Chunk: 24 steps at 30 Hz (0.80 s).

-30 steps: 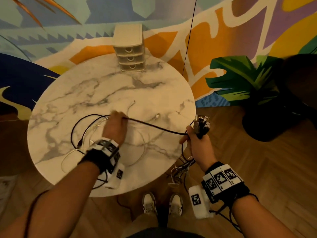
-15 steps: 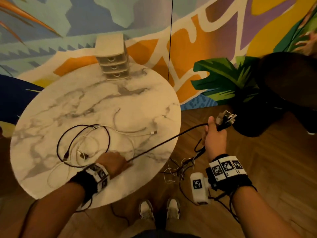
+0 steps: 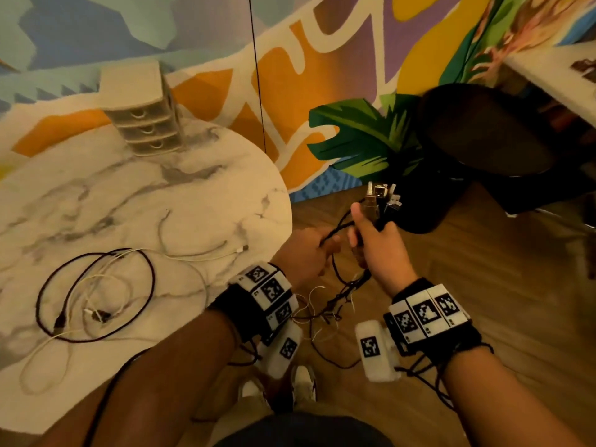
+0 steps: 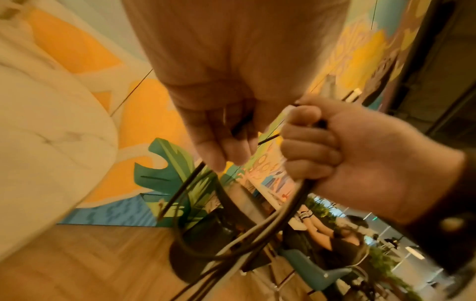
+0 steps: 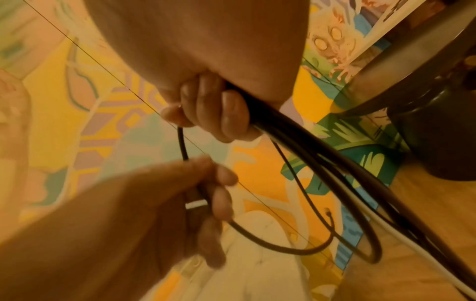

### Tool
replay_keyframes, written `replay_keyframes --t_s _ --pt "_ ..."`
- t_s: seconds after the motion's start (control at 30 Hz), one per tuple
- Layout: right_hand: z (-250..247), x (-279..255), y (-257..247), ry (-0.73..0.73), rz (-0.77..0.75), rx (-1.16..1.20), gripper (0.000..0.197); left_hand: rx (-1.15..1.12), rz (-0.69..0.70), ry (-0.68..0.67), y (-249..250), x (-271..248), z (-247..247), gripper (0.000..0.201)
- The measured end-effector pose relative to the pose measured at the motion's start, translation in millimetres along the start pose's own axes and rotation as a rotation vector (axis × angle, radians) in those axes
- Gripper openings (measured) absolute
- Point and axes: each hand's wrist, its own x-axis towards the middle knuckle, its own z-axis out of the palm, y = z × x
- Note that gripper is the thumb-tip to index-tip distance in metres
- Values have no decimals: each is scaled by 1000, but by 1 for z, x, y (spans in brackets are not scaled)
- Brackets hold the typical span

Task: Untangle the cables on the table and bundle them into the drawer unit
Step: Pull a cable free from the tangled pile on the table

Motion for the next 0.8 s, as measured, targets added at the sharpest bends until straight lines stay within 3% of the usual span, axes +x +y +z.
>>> replay_keyframes --t_s 0.07,0.17,0.23,0.27,0.4,0.5,0.6,0.7,0.8 --pt "-11 2 1 57 28 9 53 -38 -58 13 -23 6 9 27" --pt "-28 5 2 104 65 163 45 493 -320 -316 -59 10 24 32" --pt "-33 6 1 103 40 195 46 729 -340 -428 -67 13 29 35" --pt "-34 6 0 102 20 192 46 738 -278 -409 -63 14 28 37" --pt "-32 6 -4 43 -138 24 53 258 153 -192 -17 16 26 47" --pt "-27 4 -14 -8 -226 -54 35 1 324 -266 26 18 26 41" --pt "-28 4 -31 -67 -350 -55 27 -190 344 -304 58 19 25 39" --pt "-32 4 -50 -138 -386 -42 36 -324 218 -213 77 20 25 16" --pt "-36 11 -50 -240 -401 86 35 -396 158 -83 84 21 24 20"
